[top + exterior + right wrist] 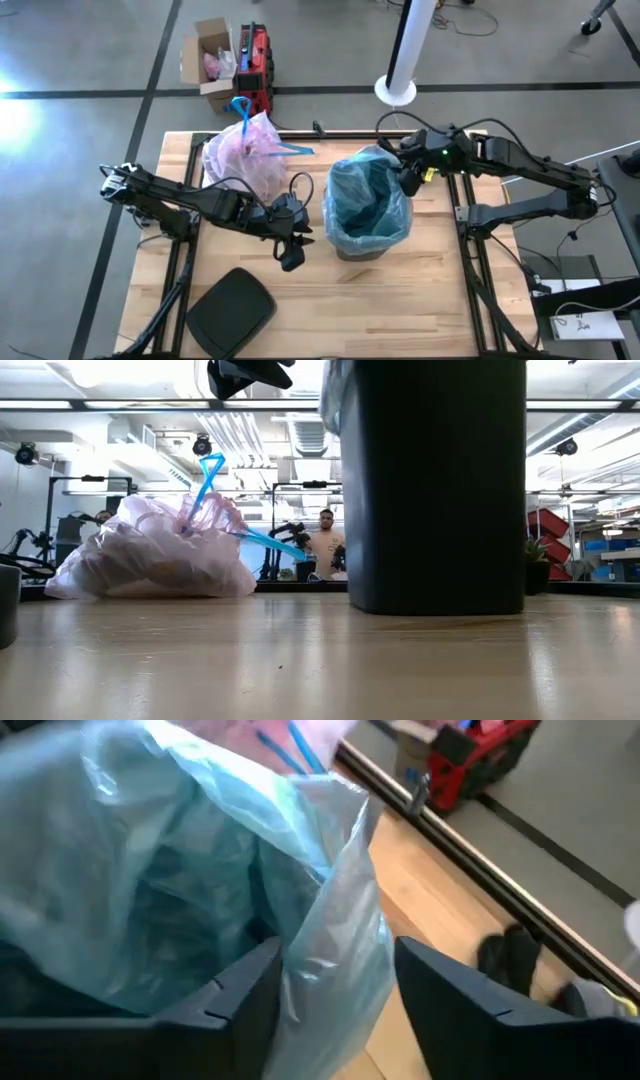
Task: Place trash/remove bag and relplace
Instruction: Insert the blue trash bag into the trash bin
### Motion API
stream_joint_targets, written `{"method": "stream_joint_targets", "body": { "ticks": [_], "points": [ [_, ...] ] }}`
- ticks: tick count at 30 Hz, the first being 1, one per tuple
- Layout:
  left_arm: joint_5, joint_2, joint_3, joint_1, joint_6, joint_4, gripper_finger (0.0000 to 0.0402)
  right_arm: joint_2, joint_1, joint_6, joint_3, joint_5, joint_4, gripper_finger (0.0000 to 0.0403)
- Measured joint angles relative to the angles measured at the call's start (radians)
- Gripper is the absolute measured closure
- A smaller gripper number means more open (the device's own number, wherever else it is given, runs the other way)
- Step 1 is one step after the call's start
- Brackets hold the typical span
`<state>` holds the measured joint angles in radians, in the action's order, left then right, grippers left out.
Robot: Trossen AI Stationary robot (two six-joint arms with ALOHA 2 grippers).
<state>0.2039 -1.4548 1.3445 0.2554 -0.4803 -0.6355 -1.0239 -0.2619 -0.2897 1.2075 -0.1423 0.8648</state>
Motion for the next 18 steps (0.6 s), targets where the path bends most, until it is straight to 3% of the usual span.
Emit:
{"method": "stream_joint_targets", "body": {
  "ticks": [11, 18],
  "points": [
    [0.0, 0.0, 0.001, 0.0, 0.0, 0.0, 0.0295, 0.061, 0.0, -0.065, -0.003, 0.011, 0.068, 0.0387],
    [0.0, 0.0, 0.001, 0.001, -0.001, 0.001, 0.0285, 0.059, 0.0, -0.059, -0.025, 0.008, 0.08, 0.0399]
  ]
}}
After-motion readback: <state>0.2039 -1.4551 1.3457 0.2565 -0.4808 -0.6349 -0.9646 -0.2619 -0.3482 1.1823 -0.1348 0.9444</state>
